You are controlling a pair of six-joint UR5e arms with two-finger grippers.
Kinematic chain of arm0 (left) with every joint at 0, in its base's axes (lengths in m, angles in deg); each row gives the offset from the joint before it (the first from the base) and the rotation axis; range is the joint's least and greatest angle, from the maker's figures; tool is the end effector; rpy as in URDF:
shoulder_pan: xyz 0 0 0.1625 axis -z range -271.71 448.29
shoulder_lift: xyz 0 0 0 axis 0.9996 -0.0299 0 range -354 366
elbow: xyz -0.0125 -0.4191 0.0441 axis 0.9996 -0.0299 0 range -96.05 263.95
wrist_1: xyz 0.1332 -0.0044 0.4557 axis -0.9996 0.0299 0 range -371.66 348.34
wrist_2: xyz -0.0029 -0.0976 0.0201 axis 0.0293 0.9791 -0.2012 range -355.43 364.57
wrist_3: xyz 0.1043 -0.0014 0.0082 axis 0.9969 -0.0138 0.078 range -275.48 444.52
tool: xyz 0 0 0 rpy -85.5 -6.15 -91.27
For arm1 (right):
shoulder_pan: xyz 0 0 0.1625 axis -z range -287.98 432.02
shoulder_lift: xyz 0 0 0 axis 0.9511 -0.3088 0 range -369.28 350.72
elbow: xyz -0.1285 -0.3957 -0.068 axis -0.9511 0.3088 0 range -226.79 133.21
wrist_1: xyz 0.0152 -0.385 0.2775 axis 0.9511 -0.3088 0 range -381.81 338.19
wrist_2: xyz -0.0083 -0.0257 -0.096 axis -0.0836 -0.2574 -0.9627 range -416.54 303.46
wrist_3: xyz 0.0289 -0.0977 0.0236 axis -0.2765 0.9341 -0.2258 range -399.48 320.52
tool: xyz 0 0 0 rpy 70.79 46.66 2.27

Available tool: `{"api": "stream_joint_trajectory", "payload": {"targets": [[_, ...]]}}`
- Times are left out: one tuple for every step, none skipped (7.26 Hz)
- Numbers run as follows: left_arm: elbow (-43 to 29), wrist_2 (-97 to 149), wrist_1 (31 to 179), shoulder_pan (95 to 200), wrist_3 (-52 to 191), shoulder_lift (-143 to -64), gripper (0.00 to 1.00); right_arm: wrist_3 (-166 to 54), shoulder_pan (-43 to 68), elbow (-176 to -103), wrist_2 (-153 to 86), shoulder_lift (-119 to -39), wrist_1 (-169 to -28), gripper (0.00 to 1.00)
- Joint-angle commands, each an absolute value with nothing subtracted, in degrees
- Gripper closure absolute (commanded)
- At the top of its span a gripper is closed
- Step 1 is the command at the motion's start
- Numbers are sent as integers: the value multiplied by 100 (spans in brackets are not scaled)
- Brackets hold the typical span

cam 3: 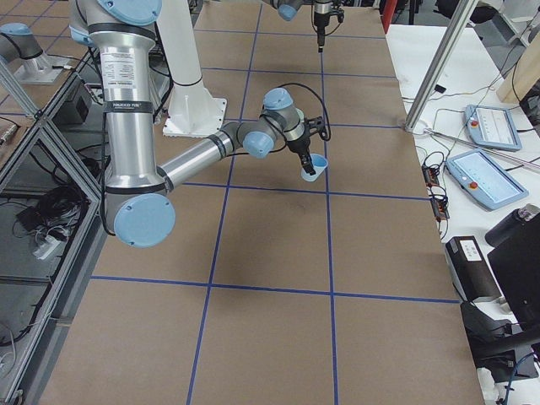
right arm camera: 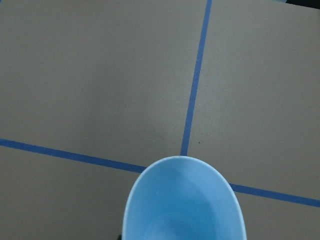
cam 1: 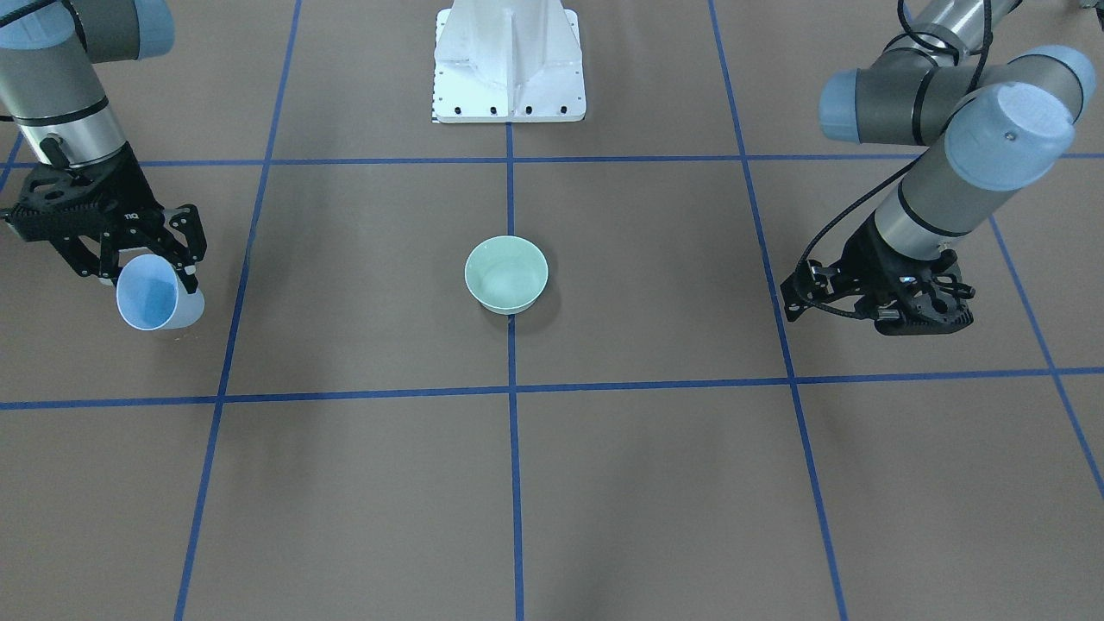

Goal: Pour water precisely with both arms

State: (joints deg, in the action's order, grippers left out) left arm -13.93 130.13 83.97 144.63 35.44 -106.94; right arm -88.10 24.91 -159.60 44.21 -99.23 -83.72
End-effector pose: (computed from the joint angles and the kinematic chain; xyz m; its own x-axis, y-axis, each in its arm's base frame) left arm 0.3201 -0.6116 0.3265 0.6550 -0.0223 -0.7553 0.0750 0.9965 0.0356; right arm -0.2998 -0.4899 0.3943 0.7325 -0.1659 0.6603 -0.1825 0.8865 0.4252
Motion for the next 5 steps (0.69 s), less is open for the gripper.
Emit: {"api": "stream_joint_trajectory", "payload": {"targets": [[-1440,13008,8397,14463,3530,-10694,1,-8835,2438,-14731,4375,-10769,-5479,83],[-1458,13008,8397,14463,3530,-10685,1,-8835,2342,-14595,4357,-10972,-5016,84],[-1458,13008,8397,14454,3530,-10685,1,-8783,2332,-14585,4313,-11296,-4567,84],[-1449,13008,8397,14454,3530,-10676,1,-8826,2332,-14532,4261,-11491,-4119,83],[-1458,13008,8397,14462,3530,-10676,1,-8826,2341,-14436,3816,-11501,-4071,80]]}}
